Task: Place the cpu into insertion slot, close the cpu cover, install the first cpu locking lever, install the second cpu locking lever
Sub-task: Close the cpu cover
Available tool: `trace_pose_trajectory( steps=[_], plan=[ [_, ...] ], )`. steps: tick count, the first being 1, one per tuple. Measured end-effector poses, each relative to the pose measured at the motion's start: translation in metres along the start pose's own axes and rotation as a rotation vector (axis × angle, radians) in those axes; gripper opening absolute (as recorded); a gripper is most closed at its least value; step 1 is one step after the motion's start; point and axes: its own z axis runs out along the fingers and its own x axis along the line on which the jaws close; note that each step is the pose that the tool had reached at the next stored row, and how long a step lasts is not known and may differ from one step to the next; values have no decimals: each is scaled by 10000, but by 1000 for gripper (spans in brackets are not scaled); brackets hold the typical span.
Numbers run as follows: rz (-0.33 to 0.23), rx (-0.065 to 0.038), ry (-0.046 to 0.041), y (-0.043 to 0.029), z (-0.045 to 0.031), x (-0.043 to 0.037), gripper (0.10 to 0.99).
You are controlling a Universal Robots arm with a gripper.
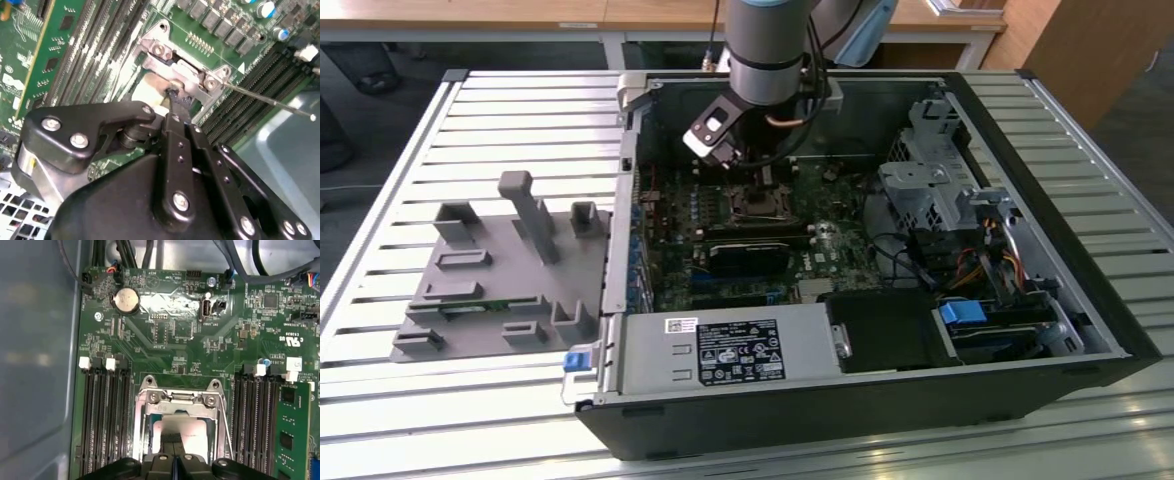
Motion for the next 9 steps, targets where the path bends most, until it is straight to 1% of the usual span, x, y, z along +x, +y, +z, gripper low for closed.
trace_pose_trajectory(
  steps=[2, 5, 7, 9],
  plan=[
    [-6, -40, -13, -30, -15, -1, 106],
    [-17, -105, -17, -98, -25, 1, 106],
    [-31, -134, -17, -140, -26, 0, 106],
    [-49, -144, -17, -163, -27, -4, 106]
  ],
)
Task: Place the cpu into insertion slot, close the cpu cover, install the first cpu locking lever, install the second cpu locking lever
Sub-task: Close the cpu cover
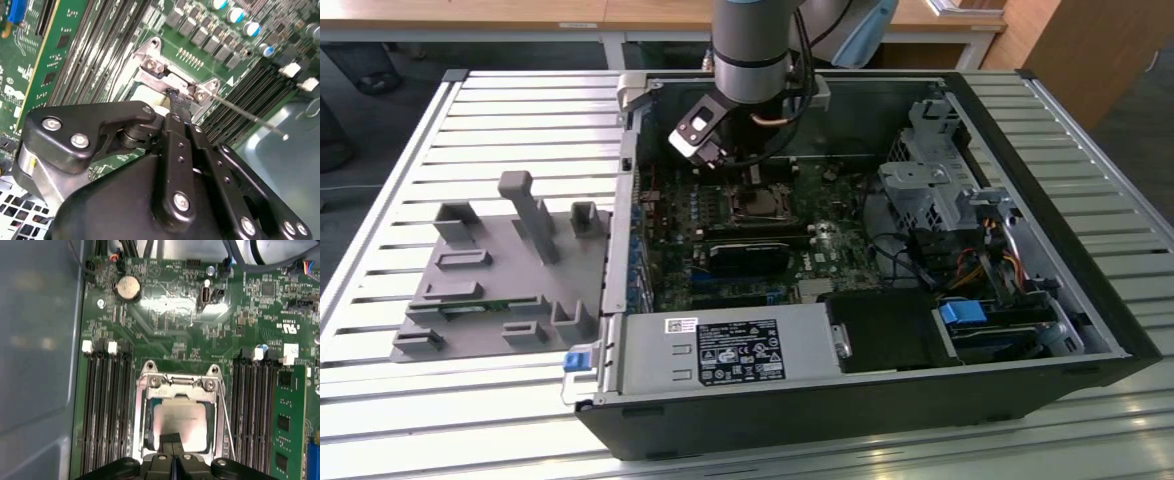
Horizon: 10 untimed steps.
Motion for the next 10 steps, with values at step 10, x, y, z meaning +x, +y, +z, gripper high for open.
trace_pose_trajectory(
  steps=[10],
  plan=[
    [-16, 3, -6, 8, 36, -22, 106]
  ],
)
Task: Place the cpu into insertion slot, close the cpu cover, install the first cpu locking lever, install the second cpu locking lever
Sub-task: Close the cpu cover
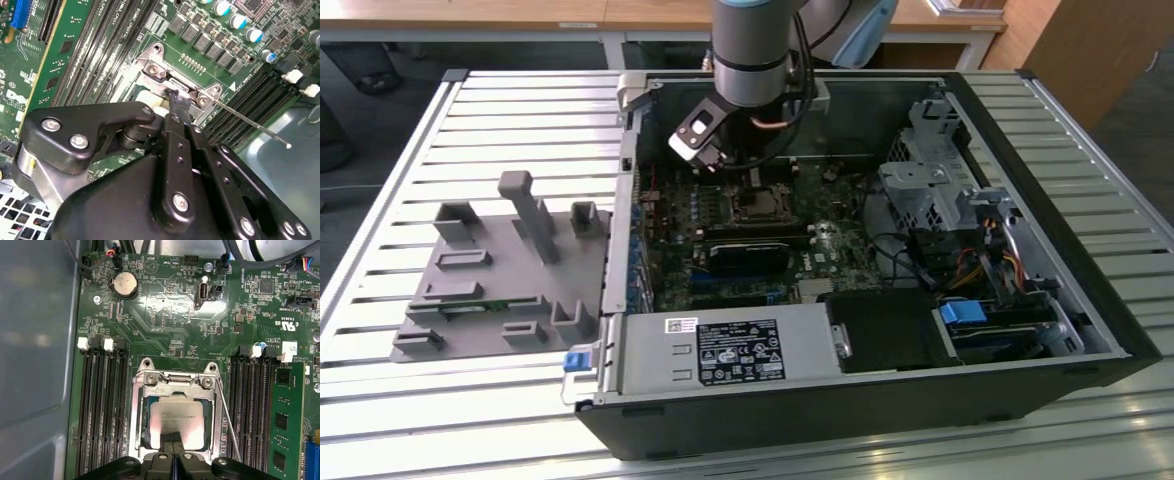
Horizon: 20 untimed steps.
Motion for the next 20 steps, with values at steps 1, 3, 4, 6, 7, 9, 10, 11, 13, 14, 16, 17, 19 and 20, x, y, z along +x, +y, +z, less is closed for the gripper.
trace_pose_trajectory(
  steps=[1, 3, 4, 6, 7, 9, 10, 11, 13, 14, 16, 17, 19, 20],
  plan=[
    [1, -5, 7, 12, 4, 2, 106],
    [0, -2, 3, 32, 6, 5, 106],
    [0, -2, 3, 37, 6, 7, 106],
    [1, -5, 8, 40, 2, 9, 106],
    [1, -15, 21, 42, -4, 12, 106],
    [0, -6, 11, 44, -53, 12, 106],
    [0, -3, 8, 45, -80, 12, 106],
    [0, -4, 9, 46, -102, 13, 106],
    [1, -4, 8, 48, -121, 13, 106],
    [-1, -4, 10, 54, -120, 13, 106],
    [0, -3, 8, 73, -119, 12, 106],
    [0, -4, 8, 92, -116, 11, 106],
    [0, -3, 7, 111, -115, 10, 106],
    [0, -2, 6, 122, -115, 9, 106]
  ],
)
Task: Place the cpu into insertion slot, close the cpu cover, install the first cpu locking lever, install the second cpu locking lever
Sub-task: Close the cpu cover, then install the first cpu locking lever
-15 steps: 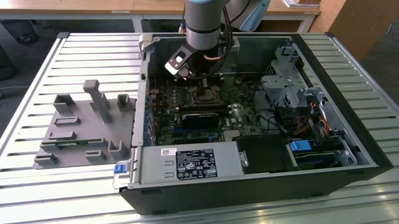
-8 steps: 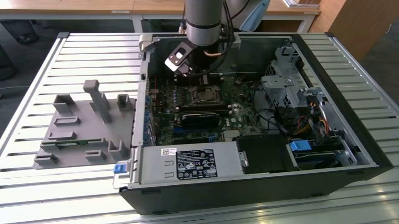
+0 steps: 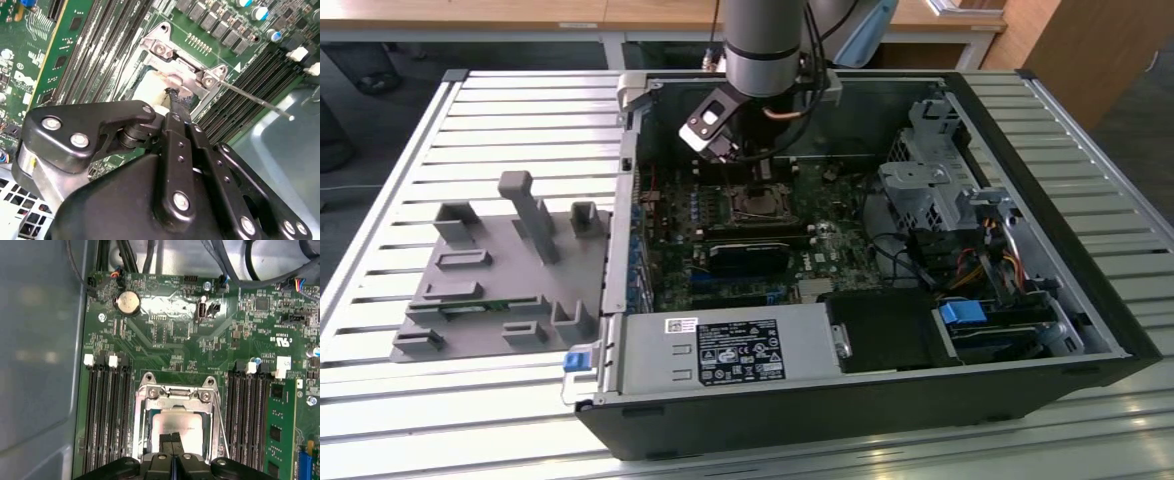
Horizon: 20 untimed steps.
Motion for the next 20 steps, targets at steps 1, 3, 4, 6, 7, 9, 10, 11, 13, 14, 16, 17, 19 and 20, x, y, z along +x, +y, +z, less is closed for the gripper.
trace_pose_trajectory(
  steps=[1, 3, 4, 6, 7, 9, 10, 11, 13, 14, 16, 17, 19, 20],
  plan=[
    [0, 0, 1, 10, 1, -1, 106],
    [1, 0, 0, 27, 1, -1, 106],
    [0, -1, 1, 36, 2, -1, 106],
    [0, -1, 1, 53, 3, -2, 106],
    [0, 0, 1, 61, 3, -3, 106],
    [0, 0, 1, 71, 4, -3, 106],
    [0, 0, 1, 74, 4, -3, 106],
    [0, 0, 1, 76, 4, -3, 106],
    [2, -1, 1, 77, 4, -3, 106],
    [1, 0, 1, 78, 4, -3, 106],
    [0, 0, 1, 78, 4, -3, 106],
    [0, 0, 1, 78, 4, -3, 106],
    [0, 1, 0, 79, 1, -3, 106],
    [0, 1, -2, 78, -3, -3, 106]
  ],
)
